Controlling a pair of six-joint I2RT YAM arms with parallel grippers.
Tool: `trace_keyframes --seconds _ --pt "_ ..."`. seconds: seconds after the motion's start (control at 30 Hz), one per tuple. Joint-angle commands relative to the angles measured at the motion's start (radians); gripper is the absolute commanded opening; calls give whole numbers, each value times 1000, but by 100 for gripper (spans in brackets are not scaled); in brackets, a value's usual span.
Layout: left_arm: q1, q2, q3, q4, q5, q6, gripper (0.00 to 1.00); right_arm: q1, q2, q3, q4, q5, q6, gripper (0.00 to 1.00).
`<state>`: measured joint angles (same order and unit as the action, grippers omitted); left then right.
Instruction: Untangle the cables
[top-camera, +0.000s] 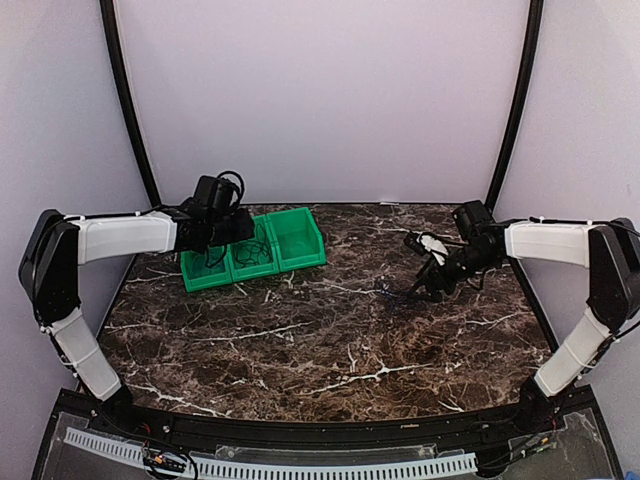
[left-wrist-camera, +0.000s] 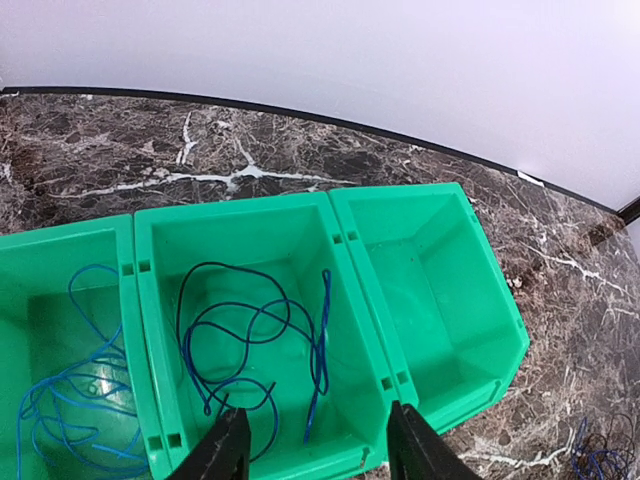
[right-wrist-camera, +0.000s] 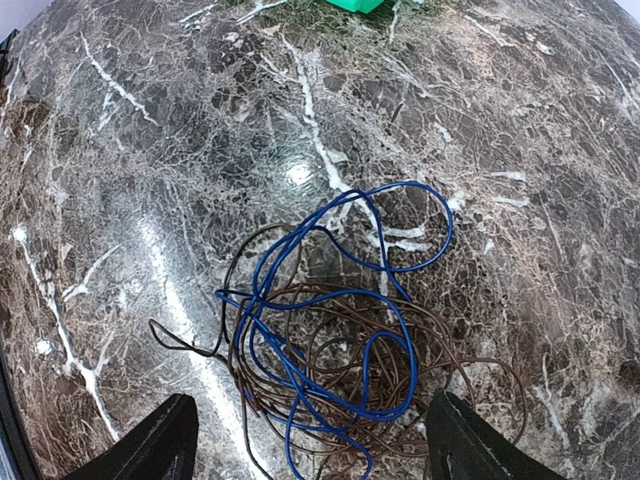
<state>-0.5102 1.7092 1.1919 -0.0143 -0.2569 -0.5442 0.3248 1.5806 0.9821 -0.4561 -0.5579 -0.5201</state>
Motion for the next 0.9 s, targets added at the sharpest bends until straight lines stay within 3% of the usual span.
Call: trace_keyframes --seconds 0.0,0.13,0.33,0.57,0.6,0.7,0.87 --pt "-80 -63 -65 -43 -117 7 50 9 1 21 5 -20 -6 81" --pt "-178 -152 -132 -20 -142 51 50 20 10 29 1 -19 -9 80" --pt "-332 -266 -366 244 -107 90 48 41 -3 22 15 -16 -8 80" --pt "-491 -227 -554 452 -225 66 44 52 0 30 36 41 -1 78" --pt "-526 -198 -585 526 -237 63 46 54 4 37 40 55 6 77" --pt "-603 -130 -622 660 -282 63 94 57 23 74 43 111 30 76" --pt "-640 -9 -572 630 -367 -73 99 57 121 175 1 139 46 73"
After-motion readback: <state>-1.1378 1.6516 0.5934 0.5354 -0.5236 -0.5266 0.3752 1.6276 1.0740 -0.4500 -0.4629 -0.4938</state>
